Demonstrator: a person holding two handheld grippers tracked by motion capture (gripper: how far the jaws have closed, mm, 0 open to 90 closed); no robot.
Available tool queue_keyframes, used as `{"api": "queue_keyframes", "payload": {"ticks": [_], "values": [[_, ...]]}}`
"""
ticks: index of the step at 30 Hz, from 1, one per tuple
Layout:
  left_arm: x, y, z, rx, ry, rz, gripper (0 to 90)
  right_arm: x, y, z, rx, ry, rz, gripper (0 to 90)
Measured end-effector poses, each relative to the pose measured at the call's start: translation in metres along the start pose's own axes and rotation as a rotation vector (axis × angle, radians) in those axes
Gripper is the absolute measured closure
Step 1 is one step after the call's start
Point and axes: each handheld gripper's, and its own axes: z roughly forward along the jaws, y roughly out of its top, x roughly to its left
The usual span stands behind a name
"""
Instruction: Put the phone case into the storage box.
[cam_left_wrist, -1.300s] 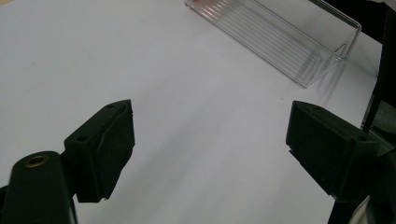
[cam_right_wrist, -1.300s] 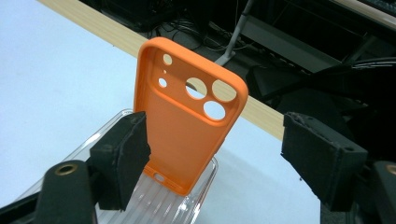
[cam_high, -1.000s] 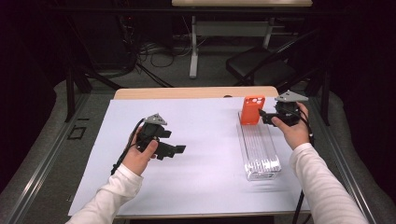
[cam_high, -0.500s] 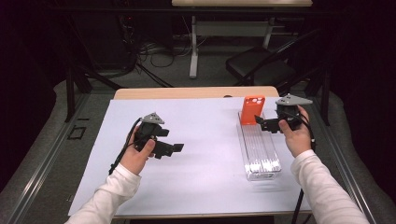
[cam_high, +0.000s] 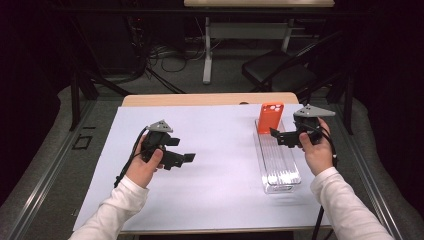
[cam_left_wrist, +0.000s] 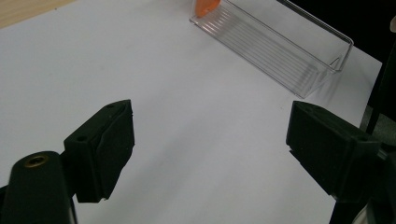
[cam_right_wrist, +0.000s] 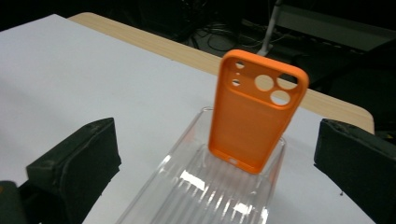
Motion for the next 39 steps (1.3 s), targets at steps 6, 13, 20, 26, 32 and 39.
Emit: {"api": "queue_keyframes", "payload": {"ticks": [6,13,20,26,32,39], "values": [[0.001,0.000,-0.003,-0.006,-0.002,0.005,15.9,0.013,0.000,-0.003,0.002,0.045,-0.027,0.0],[0.001,0.000,-0.006,-0.010,0.002,0.005,15.9,0.029,0.004,-0.003,0.002,0.089,-0.050,0.0],[0.001,-0.002,-0.006,-0.010,0.002,0.010,15.9,0.042,0.005,-0.005,-0.002,0.128,-0.070,0.0],[0.001,-0.005,-0.006,-0.011,-0.004,0.012,15.9,0.052,0.002,-0.006,-0.014,0.160,-0.073,0.0],[-0.001,-0.008,-0.005,-0.028,-0.013,0.018,15.9,0.064,-0.003,-0.007,-0.018,0.189,-0.076,0.0],[-0.005,-0.018,-0.002,-0.039,-0.026,0.027,15.9,0.083,-0.012,-0.007,-0.024,0.236,-0.089,0.1]]}}
